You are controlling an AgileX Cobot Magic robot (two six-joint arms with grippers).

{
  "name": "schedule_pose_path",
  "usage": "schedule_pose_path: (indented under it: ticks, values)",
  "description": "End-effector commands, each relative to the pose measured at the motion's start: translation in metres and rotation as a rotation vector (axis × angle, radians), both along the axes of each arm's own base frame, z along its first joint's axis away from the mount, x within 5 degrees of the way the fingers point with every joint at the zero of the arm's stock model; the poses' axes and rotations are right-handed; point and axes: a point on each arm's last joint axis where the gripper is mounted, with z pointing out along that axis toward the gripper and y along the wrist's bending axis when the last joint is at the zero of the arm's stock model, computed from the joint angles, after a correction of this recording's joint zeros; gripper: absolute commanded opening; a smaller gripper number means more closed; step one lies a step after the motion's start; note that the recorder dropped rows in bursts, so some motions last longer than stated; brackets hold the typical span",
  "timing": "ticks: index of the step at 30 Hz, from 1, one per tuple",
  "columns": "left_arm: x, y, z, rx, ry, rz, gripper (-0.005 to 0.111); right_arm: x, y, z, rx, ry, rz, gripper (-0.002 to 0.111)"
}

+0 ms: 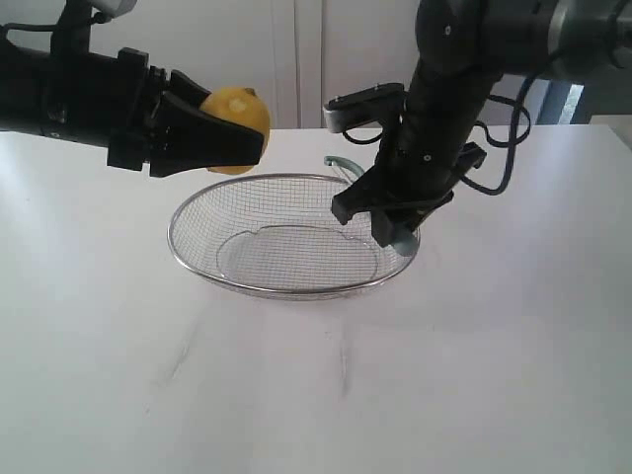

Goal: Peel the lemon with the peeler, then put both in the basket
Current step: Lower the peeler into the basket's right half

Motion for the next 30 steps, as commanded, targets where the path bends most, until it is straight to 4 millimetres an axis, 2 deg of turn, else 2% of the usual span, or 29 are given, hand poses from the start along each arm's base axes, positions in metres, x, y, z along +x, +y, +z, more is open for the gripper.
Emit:
schedule_pose_path:
  ticks: [1,10,14,18,22,30]
  values:
    - [-0.002,-0.001,0.005,-0.027,0.005,-0.005,0.0,0.014,0.002,-0.002,-0.016,-0.007,-0.005,0.0]
    - [-0.002,-0.001,0.005,-0.027,0.004,-0.003,0.0,0.035,0.013,-0.013,-0.027,-0.019,0.053,0.0]
    - [-0.002,-0.001,0.005,-0.027,0.004,-0.003,0.0,0.041,0.016,-0.025,-0.041,-0.011,0.113,0.0]
    - [-0.002,-0.001,0.005,-0.026,0.004,-0.002,0.0,0.044,0.018,-0.04,-0.075,-0.008,0.274,0.0]
    - [-0.002,-0.001,0.005,-0.026,0.004,-0.002,0.0,0.048,0.02,-0.053,-0.092,-0.015,0.362,0.0]
    - [-0.002,-0.001,0.005,-0.026,0.004,-0.002,0.0,0.056,0.023,-0.072,-0.092,-0.043,0.389,0.0]
